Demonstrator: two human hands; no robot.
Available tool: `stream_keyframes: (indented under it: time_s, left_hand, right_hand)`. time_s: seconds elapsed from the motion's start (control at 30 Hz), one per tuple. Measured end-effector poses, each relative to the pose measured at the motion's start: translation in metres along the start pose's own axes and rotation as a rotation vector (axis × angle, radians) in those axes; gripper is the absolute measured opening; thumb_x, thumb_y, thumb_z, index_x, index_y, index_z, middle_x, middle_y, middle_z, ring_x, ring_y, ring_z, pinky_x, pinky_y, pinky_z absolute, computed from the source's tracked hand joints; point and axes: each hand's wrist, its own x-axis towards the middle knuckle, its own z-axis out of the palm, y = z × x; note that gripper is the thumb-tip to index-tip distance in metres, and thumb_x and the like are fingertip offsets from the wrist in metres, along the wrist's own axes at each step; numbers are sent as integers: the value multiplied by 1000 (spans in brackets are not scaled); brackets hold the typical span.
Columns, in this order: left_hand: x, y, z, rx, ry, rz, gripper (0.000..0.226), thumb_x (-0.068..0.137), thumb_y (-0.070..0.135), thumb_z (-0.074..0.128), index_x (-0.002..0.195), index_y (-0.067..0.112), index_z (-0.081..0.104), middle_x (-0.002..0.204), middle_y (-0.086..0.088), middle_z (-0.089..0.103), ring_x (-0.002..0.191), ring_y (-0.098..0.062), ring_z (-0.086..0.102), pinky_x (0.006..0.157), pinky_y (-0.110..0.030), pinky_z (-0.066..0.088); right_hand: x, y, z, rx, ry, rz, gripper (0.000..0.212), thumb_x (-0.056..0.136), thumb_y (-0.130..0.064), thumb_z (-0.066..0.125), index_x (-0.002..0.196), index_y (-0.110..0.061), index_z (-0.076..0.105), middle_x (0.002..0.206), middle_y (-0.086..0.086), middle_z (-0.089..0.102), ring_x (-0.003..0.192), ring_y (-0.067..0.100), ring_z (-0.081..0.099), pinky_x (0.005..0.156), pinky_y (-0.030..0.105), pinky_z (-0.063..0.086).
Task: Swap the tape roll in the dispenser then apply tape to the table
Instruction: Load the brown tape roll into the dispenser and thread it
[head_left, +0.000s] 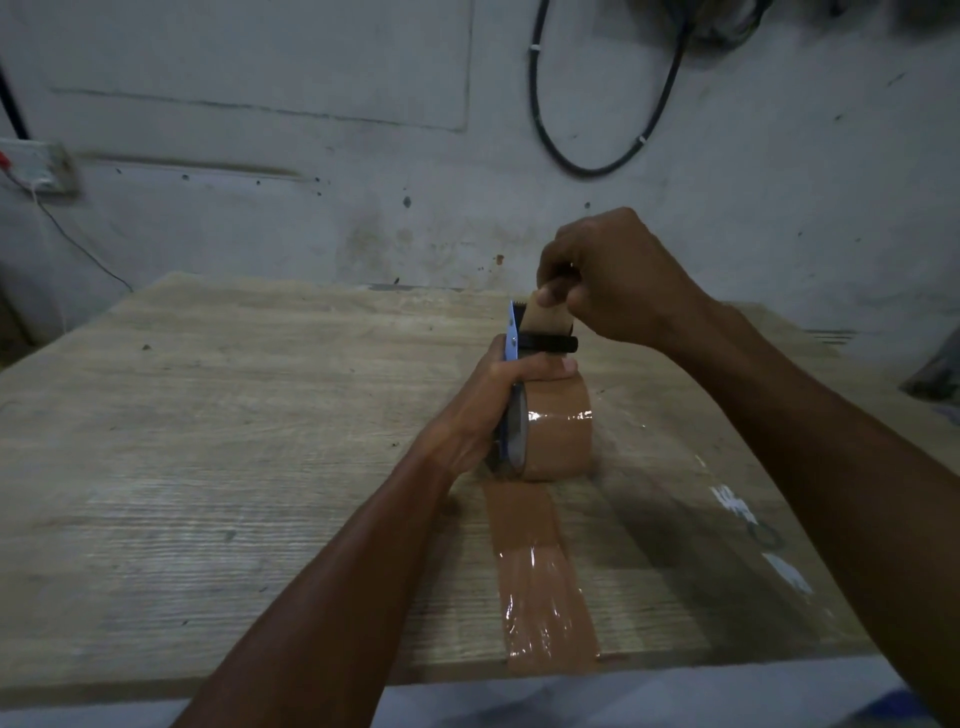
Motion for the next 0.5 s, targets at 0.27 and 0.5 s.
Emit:
stream_keyframes:
  time_s: [0.27,0.5]
  left_hand:
    - [5,-1,0,49,32,60,72,70,30,79,133,18,48,110,-9,67,87,-22,71,74,-34,57]
    - [4,-2,0,-8,35,67,68,66,30,82,126,15,54,98,-4,69,82,-20,70,72,-35,55]
  right_hand:
    - [-6,-10,-14,-138,-42,-25,8,84,-22,74,87,-16,78,82,0,74,74,16,67,71,36,55]
    - [-33,-7,-24,93,234,53,11,89,-21,71,93,-13,76,81,-11,65,64,-7,54,67,20,51]
